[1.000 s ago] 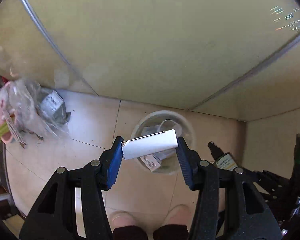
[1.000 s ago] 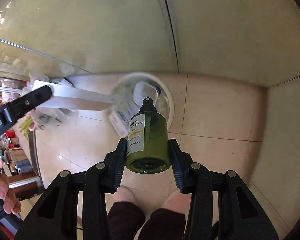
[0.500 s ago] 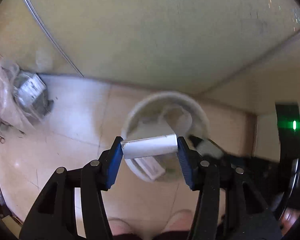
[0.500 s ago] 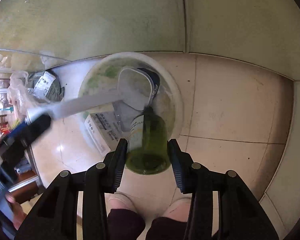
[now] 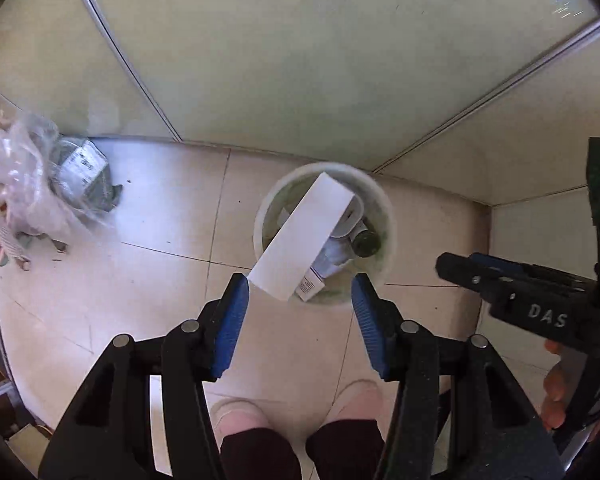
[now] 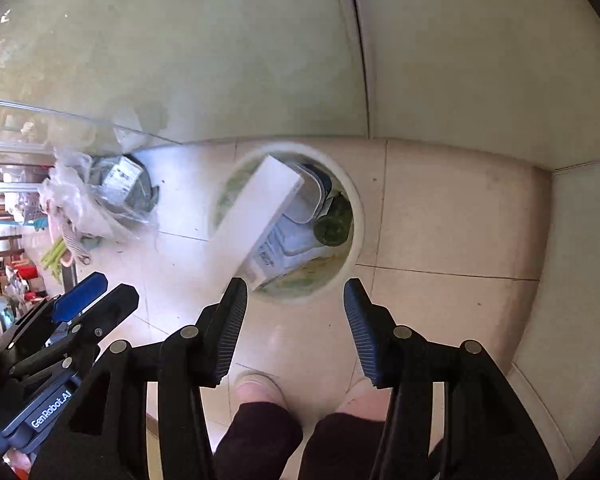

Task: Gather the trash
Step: 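Carry bottle and paper strip down over the bin and open both tools, then raise both open tools back toward the counter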

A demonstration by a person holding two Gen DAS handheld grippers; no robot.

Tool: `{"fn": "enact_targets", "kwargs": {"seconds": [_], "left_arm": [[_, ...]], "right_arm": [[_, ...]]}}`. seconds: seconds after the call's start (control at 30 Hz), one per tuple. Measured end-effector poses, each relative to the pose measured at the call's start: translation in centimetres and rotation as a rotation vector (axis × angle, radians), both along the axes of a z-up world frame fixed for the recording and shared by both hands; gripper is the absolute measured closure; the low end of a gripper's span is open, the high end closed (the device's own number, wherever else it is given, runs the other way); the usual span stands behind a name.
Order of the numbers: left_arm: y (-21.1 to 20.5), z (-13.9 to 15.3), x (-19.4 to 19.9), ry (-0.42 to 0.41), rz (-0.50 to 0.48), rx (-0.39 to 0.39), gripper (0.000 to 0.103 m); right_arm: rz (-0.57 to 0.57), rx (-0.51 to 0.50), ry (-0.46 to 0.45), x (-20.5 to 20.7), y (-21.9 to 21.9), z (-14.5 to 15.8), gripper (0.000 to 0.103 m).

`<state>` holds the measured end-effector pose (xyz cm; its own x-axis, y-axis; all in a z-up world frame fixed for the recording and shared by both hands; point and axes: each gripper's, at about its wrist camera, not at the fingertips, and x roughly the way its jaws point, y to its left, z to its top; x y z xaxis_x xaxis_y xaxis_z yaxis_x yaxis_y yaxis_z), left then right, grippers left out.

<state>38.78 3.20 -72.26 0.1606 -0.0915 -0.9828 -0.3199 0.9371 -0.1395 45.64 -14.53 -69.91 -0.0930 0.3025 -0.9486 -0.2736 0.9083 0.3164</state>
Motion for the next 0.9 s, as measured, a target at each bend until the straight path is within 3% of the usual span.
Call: {"fn": "enact_targets", "kwargs": {"seconds": [0.17, 0.63, 0.9], "left_arm": [[0.1, 7.0, -0.8, -0.029, -0.007, -0.002, 0.05], [1.7, 33.5, -5.6, -0.211, -0.047, 0.062, 0.05], [4.4, 44.8, -9.0, -0.349, -0.06, 0.102, 0.05]], "right_arm": [[-0.043, 0.027, -0.049, -1.2, -0.7, 8.4, 0.056], [-0.112, 0.074, -0.339, -7.4, -0.8, 36.0, 0.056], [-0.201, 0.093, -0.482, -10.3, -1.4, 45.6, 0.056]]}}
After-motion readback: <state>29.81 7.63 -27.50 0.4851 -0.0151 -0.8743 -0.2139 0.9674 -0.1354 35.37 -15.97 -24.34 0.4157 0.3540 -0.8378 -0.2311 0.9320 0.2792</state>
